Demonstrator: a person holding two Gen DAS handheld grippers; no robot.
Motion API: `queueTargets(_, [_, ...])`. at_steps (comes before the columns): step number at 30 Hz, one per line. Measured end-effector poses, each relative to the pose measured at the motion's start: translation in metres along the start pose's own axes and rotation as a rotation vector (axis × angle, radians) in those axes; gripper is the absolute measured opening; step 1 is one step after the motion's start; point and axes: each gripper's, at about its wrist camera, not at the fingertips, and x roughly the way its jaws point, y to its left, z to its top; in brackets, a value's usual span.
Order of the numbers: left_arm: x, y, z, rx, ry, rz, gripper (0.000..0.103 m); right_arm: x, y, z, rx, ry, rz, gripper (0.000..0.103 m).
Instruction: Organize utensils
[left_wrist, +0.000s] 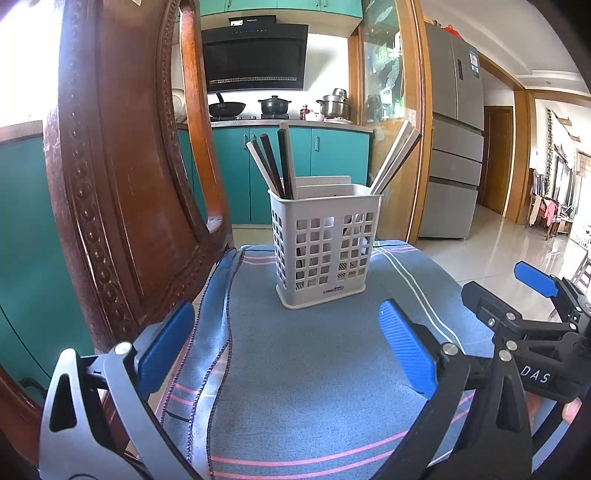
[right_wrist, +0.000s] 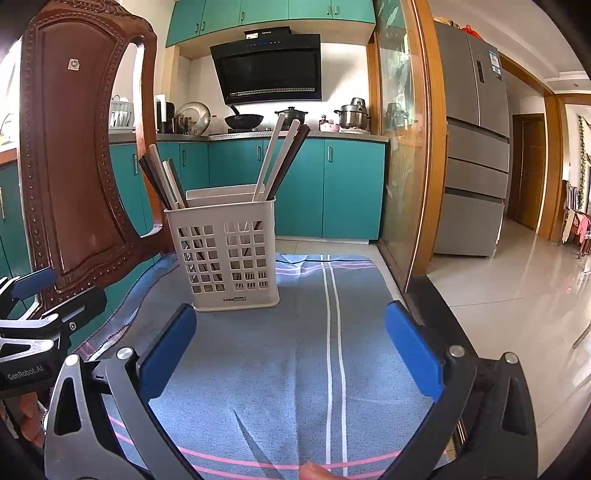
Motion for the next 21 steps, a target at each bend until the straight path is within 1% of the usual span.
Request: queueTargets(21, [-0.0025,-0.0048,-0.0018,0.002,0.005,-0.004,0.100,0.0017,0.0021,0.0000,-0.006,0.005,-0.003,0.100])
